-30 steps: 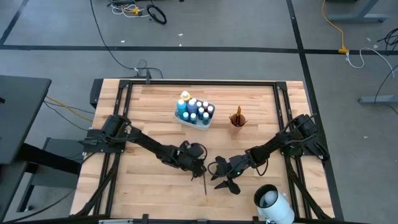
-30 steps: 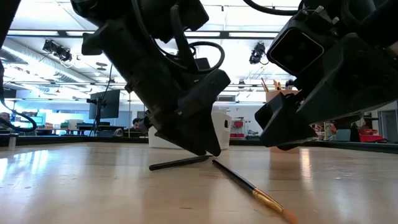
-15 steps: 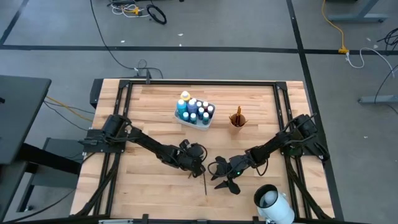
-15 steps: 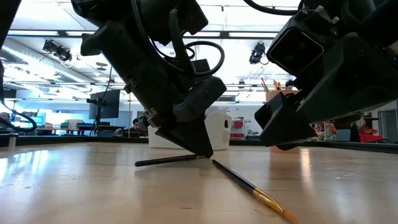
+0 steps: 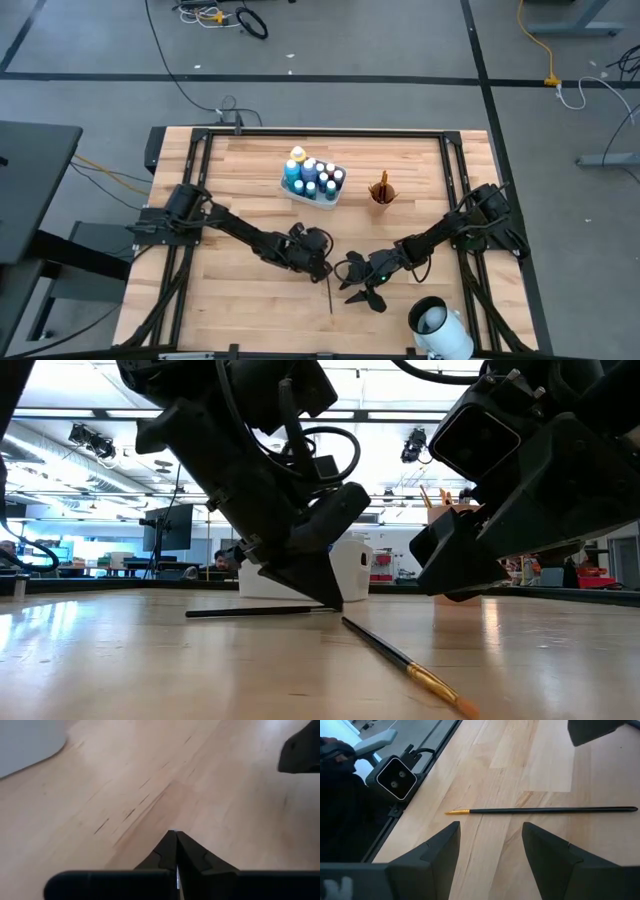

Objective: Pick & Place Paint Supplies
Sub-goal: Put the silver paintbrush into the cup

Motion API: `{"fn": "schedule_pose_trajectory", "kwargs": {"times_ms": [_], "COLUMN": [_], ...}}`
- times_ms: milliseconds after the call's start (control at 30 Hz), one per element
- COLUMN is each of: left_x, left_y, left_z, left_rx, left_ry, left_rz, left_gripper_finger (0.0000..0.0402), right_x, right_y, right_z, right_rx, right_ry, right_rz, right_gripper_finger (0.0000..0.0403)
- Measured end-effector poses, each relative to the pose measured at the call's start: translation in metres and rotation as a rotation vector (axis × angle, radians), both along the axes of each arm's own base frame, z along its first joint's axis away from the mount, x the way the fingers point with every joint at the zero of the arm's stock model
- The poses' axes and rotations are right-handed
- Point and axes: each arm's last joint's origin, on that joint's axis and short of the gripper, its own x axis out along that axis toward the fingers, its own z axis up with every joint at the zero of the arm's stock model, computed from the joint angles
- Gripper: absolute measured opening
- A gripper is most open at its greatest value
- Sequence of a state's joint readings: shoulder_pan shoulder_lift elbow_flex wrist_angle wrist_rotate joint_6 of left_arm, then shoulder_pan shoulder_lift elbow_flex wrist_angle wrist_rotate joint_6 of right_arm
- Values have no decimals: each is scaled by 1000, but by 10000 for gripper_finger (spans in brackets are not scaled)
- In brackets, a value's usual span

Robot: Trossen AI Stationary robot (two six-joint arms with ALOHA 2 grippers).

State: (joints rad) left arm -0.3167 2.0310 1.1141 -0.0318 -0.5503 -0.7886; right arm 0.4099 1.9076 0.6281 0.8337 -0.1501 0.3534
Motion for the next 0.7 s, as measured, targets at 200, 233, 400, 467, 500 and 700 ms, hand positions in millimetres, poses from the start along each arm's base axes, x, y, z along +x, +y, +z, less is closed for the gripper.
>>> {"fn": "schedule_pose_trajectory", "kwargs": {"times_ms": [200,233,400,467,500,700], "left_x": [3,3,4,4,4,3], "left_y": [-1,-1,-2,-2,-2,-2], "left_z": [1,1,1,1,2,15], "left_rx": [4,4,-6,-6,-6,13], "left_ry": [-31,-32,-33,-34,-36,-75], "left_rz": [-26,-26,-33,-31,-26,-20], "left_gripper_finger": [3,3,3,3,3,3], "right_x": [0,0,0,0,0,0], "right_y": [0,0,0,0,0,0], "right_z": [0,0,0,0,0,0], "right_rx": [0,0,0,0,0,0], "right_ry": [0,0,0,0,0,0], "right_rz": [0,0,0,0,0,0], "right_gripper_finger": [215,215,215,215,215,215]}}
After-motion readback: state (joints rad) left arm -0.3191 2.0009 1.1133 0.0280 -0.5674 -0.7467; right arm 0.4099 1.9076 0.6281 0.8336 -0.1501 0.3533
